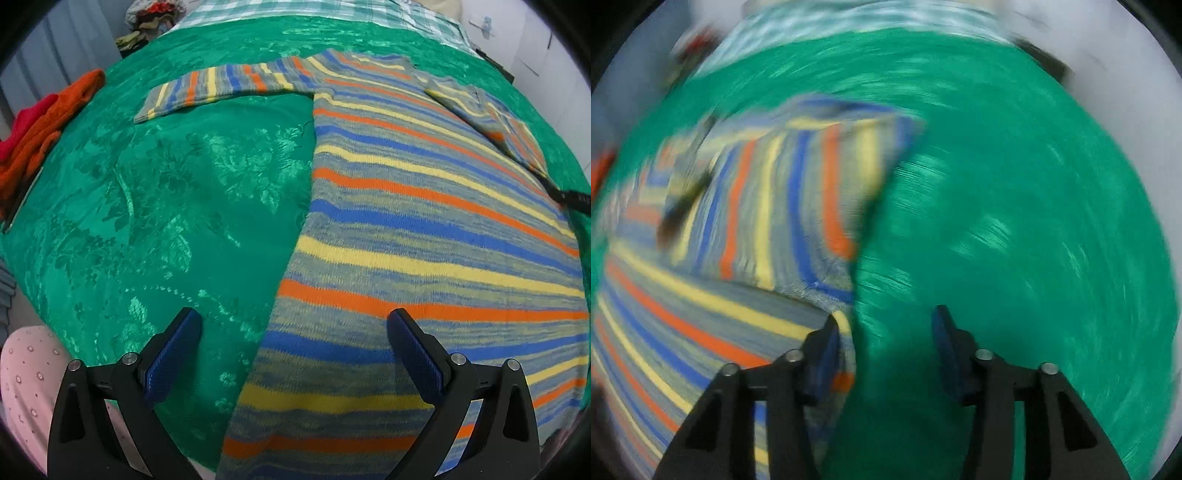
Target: Fold small clothes
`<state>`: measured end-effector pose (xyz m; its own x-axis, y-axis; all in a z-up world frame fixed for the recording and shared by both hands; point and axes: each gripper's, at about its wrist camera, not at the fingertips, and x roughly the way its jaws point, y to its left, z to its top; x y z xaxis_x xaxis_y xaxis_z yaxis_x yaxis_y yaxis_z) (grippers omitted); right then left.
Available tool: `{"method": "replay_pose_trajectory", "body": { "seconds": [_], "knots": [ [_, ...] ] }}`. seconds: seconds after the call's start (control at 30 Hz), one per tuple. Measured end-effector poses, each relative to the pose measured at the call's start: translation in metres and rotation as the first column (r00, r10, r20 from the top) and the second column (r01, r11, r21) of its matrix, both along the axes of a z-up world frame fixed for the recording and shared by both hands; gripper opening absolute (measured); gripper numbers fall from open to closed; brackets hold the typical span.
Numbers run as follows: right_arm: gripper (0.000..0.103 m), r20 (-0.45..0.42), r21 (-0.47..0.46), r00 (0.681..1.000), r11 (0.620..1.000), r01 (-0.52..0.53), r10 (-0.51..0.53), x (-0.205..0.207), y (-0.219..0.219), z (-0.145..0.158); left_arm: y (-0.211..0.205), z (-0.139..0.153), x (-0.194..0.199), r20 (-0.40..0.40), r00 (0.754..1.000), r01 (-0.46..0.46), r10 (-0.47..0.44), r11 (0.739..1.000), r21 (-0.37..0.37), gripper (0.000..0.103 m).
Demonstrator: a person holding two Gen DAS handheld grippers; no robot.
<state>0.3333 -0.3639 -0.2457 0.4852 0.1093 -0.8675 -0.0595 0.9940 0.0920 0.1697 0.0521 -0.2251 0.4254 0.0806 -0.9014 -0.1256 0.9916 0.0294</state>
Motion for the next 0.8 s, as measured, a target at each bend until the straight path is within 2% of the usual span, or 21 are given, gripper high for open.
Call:
{"method": "replay_pose_trajectory", "body": {
  "seconds": [0.07, 0.17, 0.27, 0.33, 0.4, 0.47, 0.5, 0.53, 0.57, 0.6, 0.63, 0.67, 0.7, 0.77, 0.8],
  "knots": [
    [0.057, 0.012, -0.013, 0.998, 0.998, -0.056, 0.056, -0.010, -0.002, 0.001, 0.000, -0.001, 0.001, -0.006, 1.000, 0.000, 0.000, 1.000, -0.001, 0.102],
    [0.059, -0.044, -0.020, 0.990, 0.991, -0.132, 0.131, -0.014, -0.001, 0.011, -0.001, -0.001, 0.003, -0.005, 1.000, 0.008, -0.008, 1.000, 0.007, 0.102],
    [0.060, -0.025, 0.003, 0.988, 0.988, -0.154, 0.154, -0.015, -0.015, 0.040, -0.001, -0.001, 0.002, -0.001, 1.000, 0.007, -0.007, 1.000, 0.005, 0.102],
    [0.060, 0.010, 0.043, 0.988, 0.987, -0.155, 0.155, 0.005, -0.017, 0.056, -0.002, -0.001, 0.004, -0.002, 1.000, 0.008, -0.008, 1.000, 0.006, 0.102],
    [0.060, 0.005, 0.111, 0.993, 0.986, -0.121, 0.121, 0.031, -0.015, 0.062, -0.003, -0.002, 0.006, -0.004, 1.000, 0.008, -0.008, 1.000, 0.009, 0.102],
    [0.060, -0.030, 0.216, 0.996, 0.974, -0.070, 0.078, 0.067, -0.012, 0.054, -0.003, -0.002, 0.005, -0.001, 1.000, 0.005, -0.005, 1.000, 0.008, 0.102],
    [0.060, -0.043, 0.233, 0.998, 0.972, -0.041, 0.052, 0.078, -0.008, 0.049, -0.003, -0.002, 0.005, 0.000, 1.000, 0.004, -0.004, 1.000, 0.009, 0.102],
    [0.057, -0.065, 0.266, 0.997, 0.964, -0.019, 0.038, 0.092, -0.006, 0.039, -0.003, -0.002, 0.005, -0.001, 1.000, 0.005, -0.005, 1.000, 0.010, 0.102],
    [0.025, -0.097, 0.282, 0.995, 0.959, -0.009, 0.038, 0.103, -0.003, 0.027, -0.003, -0.002, 0.005, -0.001, 1.000, 0.004, -0.004, 1.000, 0.009, 0.102],
    [0.005, -0.114, 0.234, 0.993, 0.972, 0.004, 0.023, 0.108, 0.000, 0.020, -0.002, -0.001, 0.005, -0.001, 1.000, 0.001, -0.001, 1.000, 0.007, 0.102],
    [0.003, -0.091, 0.157, 0.996, 0.987, 0.032, -0.018, 0.108, -0.003, 0.018, -0.001, -0.001, 0.004, 0.000, 1.000, -0.002, 0.002, 1.000, 0.004, 0.102],
    [0.003, -0.074, 0.126, 0.995, 0.990, 0.068, -0.059, 0.107, -0.012, 0.018, -0.001, -0.001, 0.003, 0.001, 1.000, -0.005, 0.005, 1.000, 0.001, 0.102],
    [0.003, -0.084, 0.115, 0.990, 0.986, 0.119, -0.110, 0.105, -0.025, 0.012, -0.001, -0.001, 0.003, 0.001, 1.000, -0.004, 0.004, 1.000, 0.003, 0.102],
    [0.004, -0.119, 0.123, 0.984, 0.981, 0.149, -0.135, 0.105, -0.033, 0.003, -0.002, -0.002, 0.005, -0.001, 1.000, 0.003, -0.003, 1.000, 0.011, 0.102],
    [0.009, -0.119, 0.108, 0.985, 0.984, 0.140, -0.127, 0.103, -0.032, 0.006, -0.003, -0.003, 0.006, -0.003, 1.000, 0.008, -0.008, 1.000, 0.015, 0.102]
  ]
}}
